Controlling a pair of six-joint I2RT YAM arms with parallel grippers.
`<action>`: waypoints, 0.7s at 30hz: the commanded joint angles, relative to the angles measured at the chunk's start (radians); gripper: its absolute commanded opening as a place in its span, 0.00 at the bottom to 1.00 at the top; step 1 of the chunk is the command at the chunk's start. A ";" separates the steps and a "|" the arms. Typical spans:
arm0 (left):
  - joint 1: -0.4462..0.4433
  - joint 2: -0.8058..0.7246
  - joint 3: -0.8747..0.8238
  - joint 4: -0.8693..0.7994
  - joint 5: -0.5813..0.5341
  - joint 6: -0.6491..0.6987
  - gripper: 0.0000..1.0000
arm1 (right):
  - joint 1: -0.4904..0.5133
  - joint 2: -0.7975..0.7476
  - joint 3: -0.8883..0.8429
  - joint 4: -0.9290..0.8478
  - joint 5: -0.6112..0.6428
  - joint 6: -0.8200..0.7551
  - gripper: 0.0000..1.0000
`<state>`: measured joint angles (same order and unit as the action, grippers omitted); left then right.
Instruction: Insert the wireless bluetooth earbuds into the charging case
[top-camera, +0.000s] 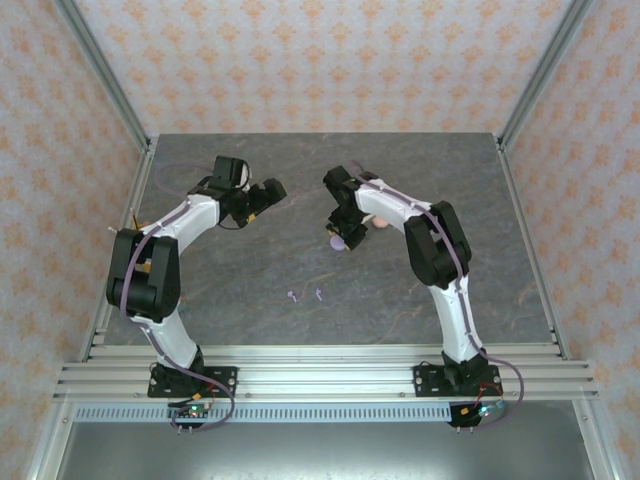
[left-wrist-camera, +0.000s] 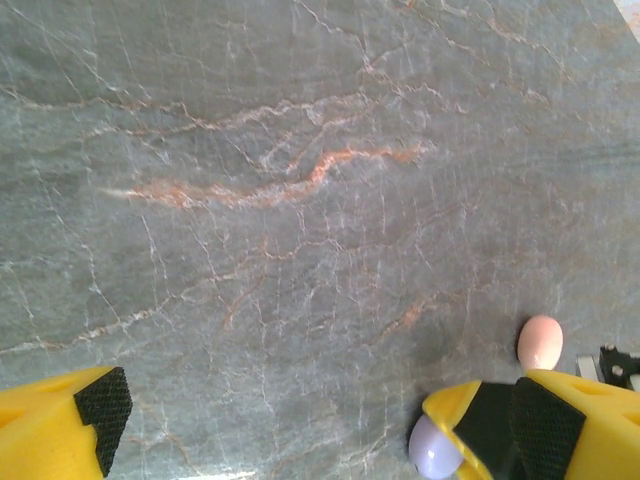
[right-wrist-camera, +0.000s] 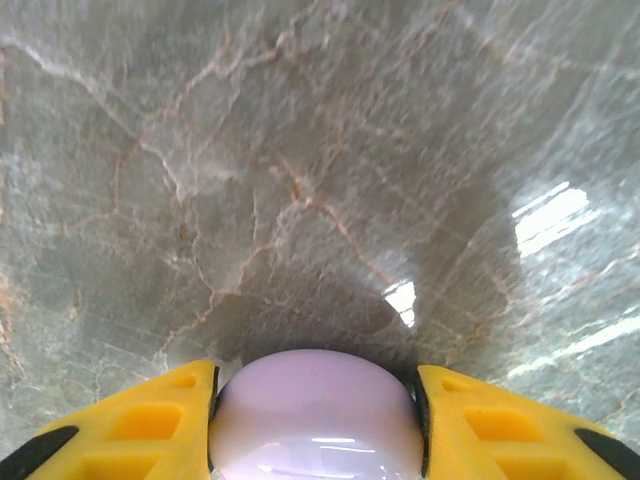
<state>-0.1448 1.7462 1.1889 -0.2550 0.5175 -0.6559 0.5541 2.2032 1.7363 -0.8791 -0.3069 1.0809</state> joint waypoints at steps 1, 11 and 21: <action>-0.021 -0.041 -0.044 0.070 0.041 0.015 1.00 | -0.014 -0.033 -0.017 0.040 0.005 0.008 0.40; -0.103 -0.037 -0.094 0.164 0.059 -0.013 1.00 | -0.028 -0.062 -0.035 0.047 0.004 0.016 0.40; -0.118 -0.021 -0.100 0.178 0.055 -0.016 1.00 | -0.036 -0.058 -0.015 -0.001 0.002 -0.016 0.48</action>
<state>-0.2604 1.7302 1.0912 -0.1078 0.5720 -0.6598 0.5201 2.1643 1.7184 -0.8341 -0.3153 1.0763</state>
